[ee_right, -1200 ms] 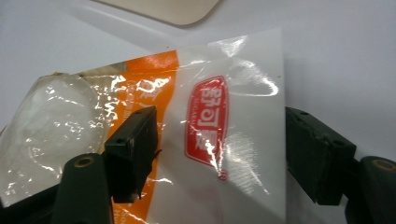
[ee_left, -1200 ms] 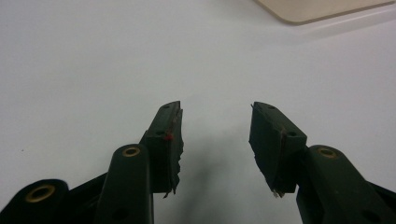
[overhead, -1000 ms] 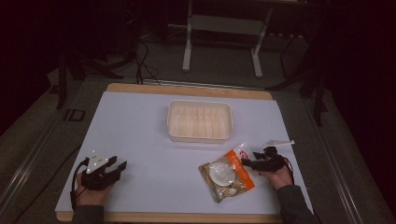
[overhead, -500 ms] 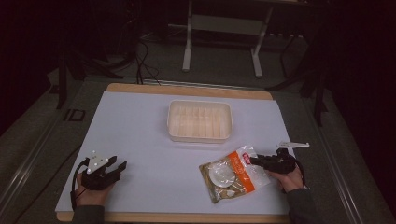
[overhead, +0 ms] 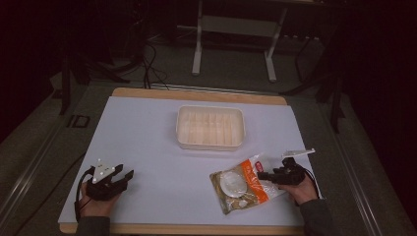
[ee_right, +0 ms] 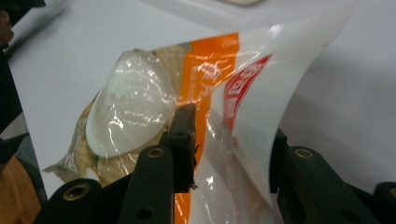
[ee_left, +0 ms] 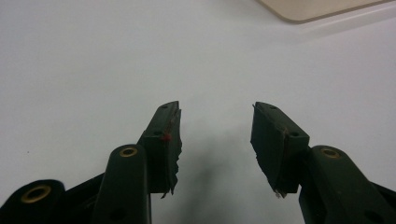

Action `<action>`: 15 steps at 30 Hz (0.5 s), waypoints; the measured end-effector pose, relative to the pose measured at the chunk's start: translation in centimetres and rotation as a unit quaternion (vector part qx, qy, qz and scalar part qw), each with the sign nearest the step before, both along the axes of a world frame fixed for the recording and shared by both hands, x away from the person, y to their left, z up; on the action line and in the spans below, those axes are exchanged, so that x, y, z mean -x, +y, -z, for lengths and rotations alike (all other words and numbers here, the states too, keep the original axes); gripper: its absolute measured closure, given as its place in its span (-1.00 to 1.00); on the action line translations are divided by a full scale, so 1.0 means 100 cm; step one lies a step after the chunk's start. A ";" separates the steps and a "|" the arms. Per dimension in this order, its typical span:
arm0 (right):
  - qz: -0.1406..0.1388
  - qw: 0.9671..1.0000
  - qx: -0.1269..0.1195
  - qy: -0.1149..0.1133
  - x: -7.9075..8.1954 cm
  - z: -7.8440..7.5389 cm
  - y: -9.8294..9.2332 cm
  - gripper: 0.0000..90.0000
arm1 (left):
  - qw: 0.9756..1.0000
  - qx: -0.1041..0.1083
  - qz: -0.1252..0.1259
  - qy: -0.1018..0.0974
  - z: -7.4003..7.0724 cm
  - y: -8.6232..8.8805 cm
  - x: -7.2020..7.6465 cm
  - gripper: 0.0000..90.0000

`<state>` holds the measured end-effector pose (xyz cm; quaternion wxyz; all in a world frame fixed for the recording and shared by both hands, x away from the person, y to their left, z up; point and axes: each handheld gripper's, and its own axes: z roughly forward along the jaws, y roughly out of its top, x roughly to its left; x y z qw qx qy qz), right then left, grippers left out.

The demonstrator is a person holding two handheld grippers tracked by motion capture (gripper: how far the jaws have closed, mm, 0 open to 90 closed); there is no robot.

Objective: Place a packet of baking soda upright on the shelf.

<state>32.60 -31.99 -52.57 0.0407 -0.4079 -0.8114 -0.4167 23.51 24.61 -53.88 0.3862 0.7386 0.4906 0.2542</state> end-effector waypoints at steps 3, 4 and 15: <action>-0.003 1.000 0.017 0.009 0.001 0.002 0.003 0.49 | 1.000 0.000 0.000 0.000 0.000 0.000 0.000 0.16; -0.003 1.000 0.022 0.011 0.002 0.002 0.004 0.51 | 1.000 0.000 0.000 0.001 0.000 0.000 0.000 0.16; -0.003 1.000 0.029 -0.002 0.005 -0.008 0.009 0.99 | 1.000 0.003 0.001 0.000 0.001 -0.001 -0.001 0.15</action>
